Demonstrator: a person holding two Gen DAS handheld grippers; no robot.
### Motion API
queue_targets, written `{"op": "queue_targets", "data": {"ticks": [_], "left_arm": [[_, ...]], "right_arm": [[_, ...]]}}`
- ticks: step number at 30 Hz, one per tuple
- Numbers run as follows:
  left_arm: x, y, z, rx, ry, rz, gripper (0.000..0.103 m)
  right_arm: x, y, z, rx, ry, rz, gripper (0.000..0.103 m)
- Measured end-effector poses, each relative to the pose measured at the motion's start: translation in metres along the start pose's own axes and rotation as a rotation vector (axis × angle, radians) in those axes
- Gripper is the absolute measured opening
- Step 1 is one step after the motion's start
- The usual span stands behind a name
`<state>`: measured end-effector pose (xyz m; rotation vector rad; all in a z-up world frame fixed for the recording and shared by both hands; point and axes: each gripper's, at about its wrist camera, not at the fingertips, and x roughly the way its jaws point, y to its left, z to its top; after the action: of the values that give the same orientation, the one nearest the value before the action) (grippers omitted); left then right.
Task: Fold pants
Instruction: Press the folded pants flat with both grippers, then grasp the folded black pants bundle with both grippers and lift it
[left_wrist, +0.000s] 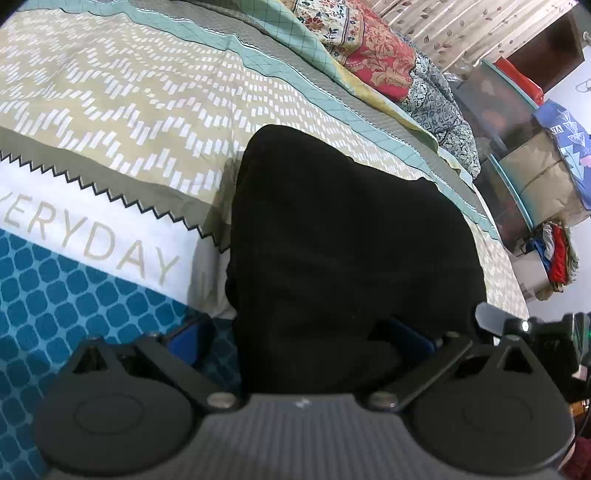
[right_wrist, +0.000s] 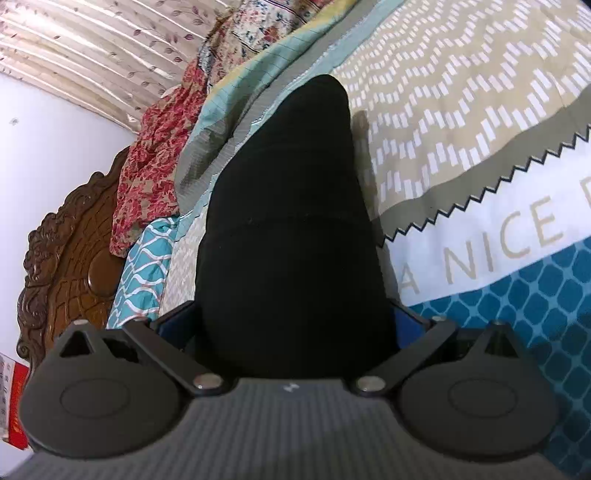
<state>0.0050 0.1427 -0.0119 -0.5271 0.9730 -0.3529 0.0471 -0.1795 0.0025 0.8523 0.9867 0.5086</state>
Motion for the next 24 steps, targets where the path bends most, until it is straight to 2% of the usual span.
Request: {"op": "queue_targets", "data": {"ticks": [7, 17, 24], "left_arm": [[-0.001, -0.002, -0.005, 0.007, -0.028, 0.015, 0.103], [-0.001, -0.004, -0.007, 0.002, -0.036, 0.022, 0.103], [0.000, -0.001, 0.008, -0.056, 0.017, 0.011, 0.103]], "right_arm": [[-0.001, -0.002, 0.006, 0.033, 0.034, -0.007, 0.103], [-0.003, -0.003, 0.002, 0.002, 0.018, 0.006, 0.103], [-0.002, -0.004, 0.004, 0.007, 0.024, 0.014, 0.103]]}}
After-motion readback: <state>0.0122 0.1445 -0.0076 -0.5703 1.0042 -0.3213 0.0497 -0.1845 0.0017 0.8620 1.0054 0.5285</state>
